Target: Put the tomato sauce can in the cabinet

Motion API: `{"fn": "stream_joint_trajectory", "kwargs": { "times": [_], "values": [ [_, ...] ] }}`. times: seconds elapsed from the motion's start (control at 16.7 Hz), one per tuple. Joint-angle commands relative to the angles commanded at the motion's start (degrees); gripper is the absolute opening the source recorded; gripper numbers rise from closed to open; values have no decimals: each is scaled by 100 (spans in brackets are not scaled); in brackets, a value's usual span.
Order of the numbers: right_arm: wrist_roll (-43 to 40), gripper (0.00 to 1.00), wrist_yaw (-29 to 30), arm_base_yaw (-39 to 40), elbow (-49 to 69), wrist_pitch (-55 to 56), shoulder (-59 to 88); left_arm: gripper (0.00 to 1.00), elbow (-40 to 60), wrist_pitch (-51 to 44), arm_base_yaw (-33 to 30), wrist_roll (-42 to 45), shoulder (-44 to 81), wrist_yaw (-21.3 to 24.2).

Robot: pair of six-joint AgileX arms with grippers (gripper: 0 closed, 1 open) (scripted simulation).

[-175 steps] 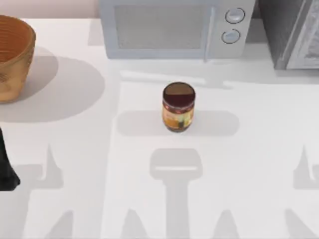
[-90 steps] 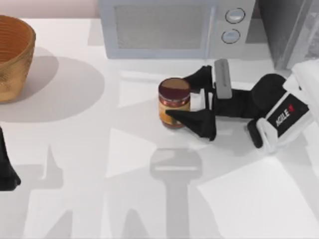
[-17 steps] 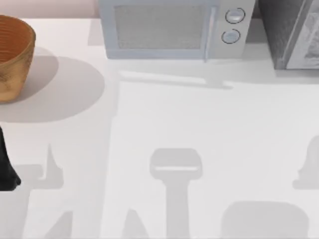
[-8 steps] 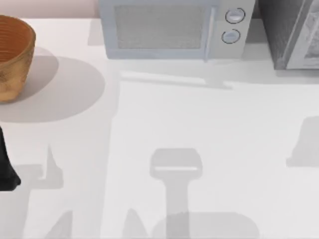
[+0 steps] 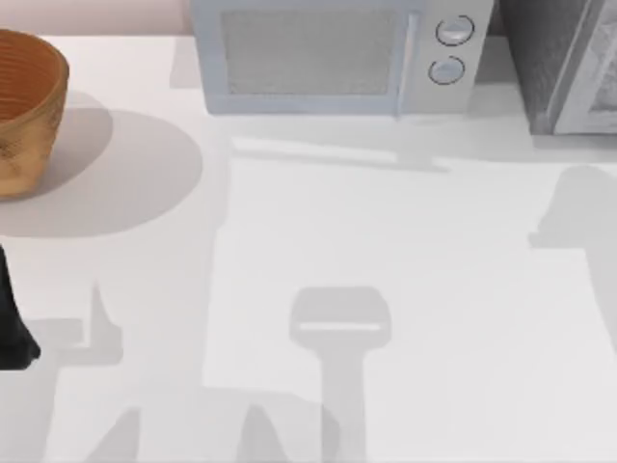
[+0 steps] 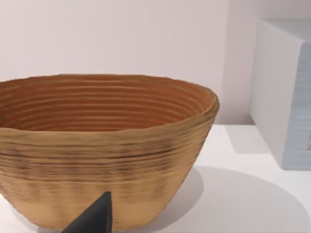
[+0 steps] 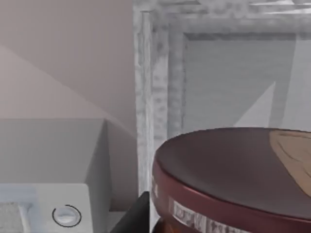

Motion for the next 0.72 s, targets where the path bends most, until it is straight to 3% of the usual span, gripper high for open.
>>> {"fn": "stream_joint_trajectory", "kwargs": {
  "times": [0.72],
  "values": [
    [-6, 0, 459, 460, 4454, -1303, 3291, 100, 0, 0, 0, 0, 0, 0]
  ]
}}
